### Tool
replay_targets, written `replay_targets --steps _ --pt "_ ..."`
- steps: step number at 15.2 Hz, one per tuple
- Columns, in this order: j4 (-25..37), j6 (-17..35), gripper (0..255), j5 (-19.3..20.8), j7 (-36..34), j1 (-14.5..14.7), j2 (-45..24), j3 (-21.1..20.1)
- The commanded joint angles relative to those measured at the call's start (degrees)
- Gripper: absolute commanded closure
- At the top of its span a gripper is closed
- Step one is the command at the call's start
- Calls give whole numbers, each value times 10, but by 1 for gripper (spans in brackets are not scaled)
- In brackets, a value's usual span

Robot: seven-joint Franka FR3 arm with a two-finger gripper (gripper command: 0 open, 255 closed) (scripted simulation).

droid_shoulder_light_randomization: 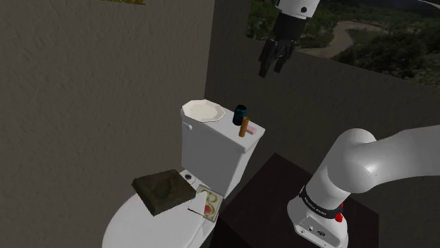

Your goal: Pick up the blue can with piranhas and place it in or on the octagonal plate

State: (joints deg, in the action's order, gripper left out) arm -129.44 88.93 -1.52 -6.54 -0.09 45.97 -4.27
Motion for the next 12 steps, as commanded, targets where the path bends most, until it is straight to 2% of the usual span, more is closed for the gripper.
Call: replay_targets --steps 1,12 --pt "0 0 0 0 0 0 0 0" --pt "-87 176 0 48 113 -25 -86 96"
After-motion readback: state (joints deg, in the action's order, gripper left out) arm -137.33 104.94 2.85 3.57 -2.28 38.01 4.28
